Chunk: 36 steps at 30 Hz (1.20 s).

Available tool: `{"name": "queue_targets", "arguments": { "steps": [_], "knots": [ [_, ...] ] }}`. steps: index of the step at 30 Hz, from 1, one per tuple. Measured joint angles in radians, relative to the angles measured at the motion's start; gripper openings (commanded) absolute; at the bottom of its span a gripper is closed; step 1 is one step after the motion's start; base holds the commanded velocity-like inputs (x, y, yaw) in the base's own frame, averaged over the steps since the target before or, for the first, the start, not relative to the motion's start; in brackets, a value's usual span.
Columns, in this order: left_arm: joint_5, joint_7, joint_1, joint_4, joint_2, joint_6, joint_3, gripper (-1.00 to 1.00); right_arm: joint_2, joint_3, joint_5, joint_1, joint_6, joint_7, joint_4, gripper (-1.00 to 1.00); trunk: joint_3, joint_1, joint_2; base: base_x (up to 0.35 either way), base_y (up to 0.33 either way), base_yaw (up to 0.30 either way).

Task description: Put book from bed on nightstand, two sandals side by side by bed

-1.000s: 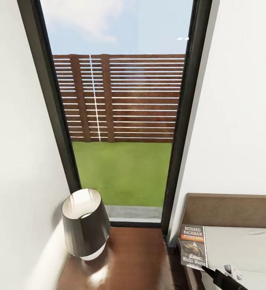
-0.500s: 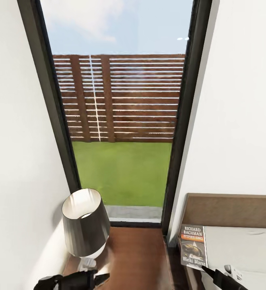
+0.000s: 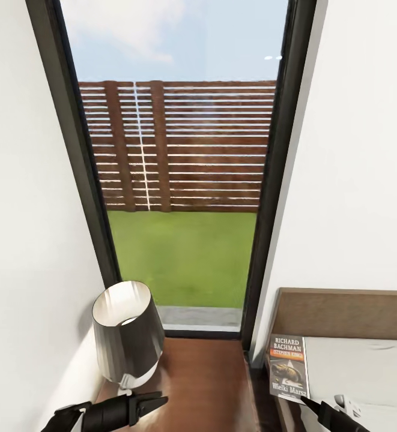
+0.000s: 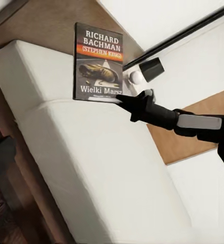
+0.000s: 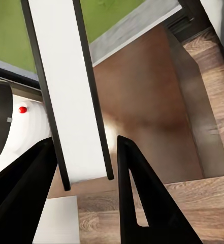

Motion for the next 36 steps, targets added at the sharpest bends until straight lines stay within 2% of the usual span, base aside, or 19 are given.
{"name": "queue_targets", "arguments": {
  "steps": [6, 24, 28, 30, 31, 32, 33, 34, 36],
  "knots": [
    [0.006, -0.018, 0.001, 0.002, -0.001, -0.003, 0.0, 1.0, 0.001, 0.001, 0.002, 0.0, 0.0, 0.001, 0.0, -1.0, 0.0, 0.0, 0.0, 0.0, 0.0, 0.0],
    [0.007, -0.017, 0.003, 0.002, -0.001, -0.004, 0.0, 1.0, 0.001, 0.001, 0.002, 0.0, 0.0, 0.005, 0.0, -1.0, 0.0, 0.0, 0.0, 0.0, 0.0, 0.0],
    [0.006, -0.017, 0.003, 0.002, -0.001, -0.005, 0.0, 1.0, 0.003, 0.007, 0.027, 0.0, 0.013, 0.012, -0.008, -1.0, 0.0, 0.0, 0.0, 0.0, 0.0, 0.0],
    [0.006, -0.017, 0.003, 0.002, -0.001, -0.005, 0.0, 1.0, 0.013, 0.014, 0.038, 0.0, 0.022, 0.012, -0.011, -1.0, 0.0, 0.0, 0.0, 0.0, 0.0, 0.0],
    [0.007, -0.017, 0.003, 0.002, -0.001, -0.005, 0.0, 1.0, 0.029, 0.014, 0.042, 0.0, 0.037, 0.013, -0.012, -1.0, 0.0, 0.0, 0.0, 0.0, 0.0, 0.0],
    [0.007, -0.017, 0.003, 0.002, -0.002, -0.004, 0.0, 1.0, 0.068, -0.001, 0.047, 0.0, 0.109, 0.01, -0.016, -1.0, 0.0, 0.0, 0.0, 0.0, 0.0, 0.0],
    [0.007, -0.017, 0.003, 0.002, -0.003, -0.004, 0.0, 1.0, 0.114, 0.04, 0.055, 0.0, 0.131, 0.01, -0.017, -1.0, 0.0, 0.0, 0.0, 0.0, 0.0, 0.0],
    [0.007, -0.017, 0.003, 0.002, -0.003, -0.004, 0.0, 1.0, 0.133, 0.053, 0.06, 0.0, 0.161, 0.009, -0.018, -1.0, 0.0, 0.0, 0.0, 0.0, 0.0, 0.0],
    [0.007, -0.018, 0.003, 0.002, -0.002, -0.004, 0.0, 1.0, 0.17, 0.011, 0.047, -0.001, 0.194, 0.009, -0.023, -1.0, 0.0, 0.0, 0.0, 0.0, 0.0, 0.0]
  ]
}}
